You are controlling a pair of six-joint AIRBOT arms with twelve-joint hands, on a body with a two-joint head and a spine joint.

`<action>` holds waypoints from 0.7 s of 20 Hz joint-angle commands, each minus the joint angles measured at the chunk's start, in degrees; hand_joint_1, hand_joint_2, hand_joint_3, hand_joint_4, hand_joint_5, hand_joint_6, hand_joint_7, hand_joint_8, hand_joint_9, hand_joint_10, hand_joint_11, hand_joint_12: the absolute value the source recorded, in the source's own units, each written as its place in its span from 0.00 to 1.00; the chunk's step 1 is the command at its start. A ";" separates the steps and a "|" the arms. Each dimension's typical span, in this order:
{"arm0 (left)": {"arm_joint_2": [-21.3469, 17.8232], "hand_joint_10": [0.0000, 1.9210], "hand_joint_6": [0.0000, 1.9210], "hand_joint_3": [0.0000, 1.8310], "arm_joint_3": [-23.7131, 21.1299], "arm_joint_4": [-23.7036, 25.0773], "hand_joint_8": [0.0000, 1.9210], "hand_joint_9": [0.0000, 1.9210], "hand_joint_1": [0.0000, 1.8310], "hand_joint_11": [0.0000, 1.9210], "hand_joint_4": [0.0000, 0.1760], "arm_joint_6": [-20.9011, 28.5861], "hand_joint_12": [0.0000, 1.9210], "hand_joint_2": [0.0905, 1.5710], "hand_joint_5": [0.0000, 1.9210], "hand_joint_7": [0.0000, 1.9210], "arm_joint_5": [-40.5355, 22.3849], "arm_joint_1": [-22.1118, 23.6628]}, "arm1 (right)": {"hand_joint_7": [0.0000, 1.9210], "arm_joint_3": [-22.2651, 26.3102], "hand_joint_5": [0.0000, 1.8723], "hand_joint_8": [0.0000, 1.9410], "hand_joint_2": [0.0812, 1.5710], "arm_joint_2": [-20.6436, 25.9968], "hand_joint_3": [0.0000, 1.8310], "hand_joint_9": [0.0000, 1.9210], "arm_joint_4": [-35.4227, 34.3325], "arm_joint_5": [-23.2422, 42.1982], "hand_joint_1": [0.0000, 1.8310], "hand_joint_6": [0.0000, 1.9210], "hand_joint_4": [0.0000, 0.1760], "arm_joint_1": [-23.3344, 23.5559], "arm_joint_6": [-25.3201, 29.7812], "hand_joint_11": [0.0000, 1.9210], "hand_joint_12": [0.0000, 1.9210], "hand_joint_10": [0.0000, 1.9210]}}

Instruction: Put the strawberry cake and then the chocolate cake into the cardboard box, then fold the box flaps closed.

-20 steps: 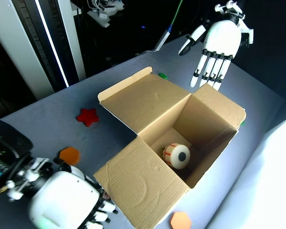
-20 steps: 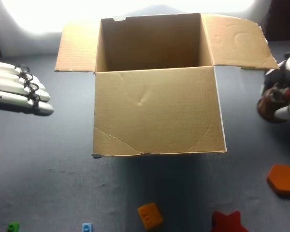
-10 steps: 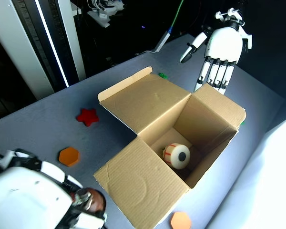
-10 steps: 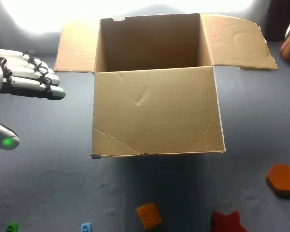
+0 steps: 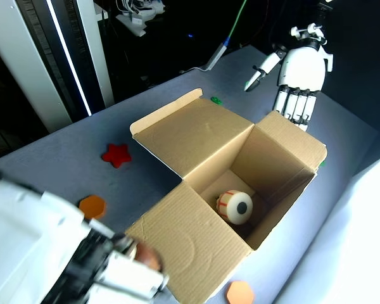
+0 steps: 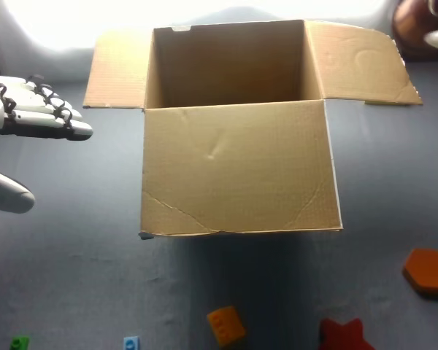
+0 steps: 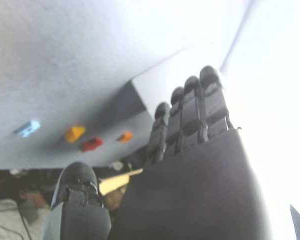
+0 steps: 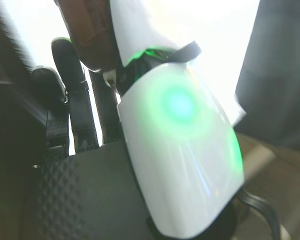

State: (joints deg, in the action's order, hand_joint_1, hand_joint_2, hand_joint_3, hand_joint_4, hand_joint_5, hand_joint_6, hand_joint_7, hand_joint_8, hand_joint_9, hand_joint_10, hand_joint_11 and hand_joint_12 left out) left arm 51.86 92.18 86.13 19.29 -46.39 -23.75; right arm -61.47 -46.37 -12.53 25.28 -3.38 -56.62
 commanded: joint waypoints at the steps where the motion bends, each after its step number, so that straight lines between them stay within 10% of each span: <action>1: 0.17 0.00 0.00 0.00 0.44 -4.61 0.00 0.04 0.00 0.00 0.28 -0.21 0.14 0.69 0.02 0.03 -0.38 0.48 | 0.43 -0.24 0.49 0.72 0.74 -0.25 0.00 0.26 2.02 9.84 0.65 0.52 0.00 0.95 1.44 0.12 1.00 0.77; 14: 0.78 0.00 0.00 0.00 0.78 -5.37 0.00 0.01 0.00 0.00 0.25 -0.47 0.09 0.70 0.03 0.02 -0.34 0.65 | 0.43 -5.19 0.49 0.72 0.74 -16.17 0.00 0.27 4.28 14.43 0.66 0.50 0.00 -0.57 2.37 0.11 1.00 0.77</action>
State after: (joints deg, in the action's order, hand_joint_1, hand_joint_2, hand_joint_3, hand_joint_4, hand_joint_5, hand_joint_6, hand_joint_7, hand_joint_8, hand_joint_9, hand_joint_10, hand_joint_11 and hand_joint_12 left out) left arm 53.01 92.49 84.64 18.94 -45.87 -23.70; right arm -66.48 -63.48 -8.05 31.51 -4.56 -54.06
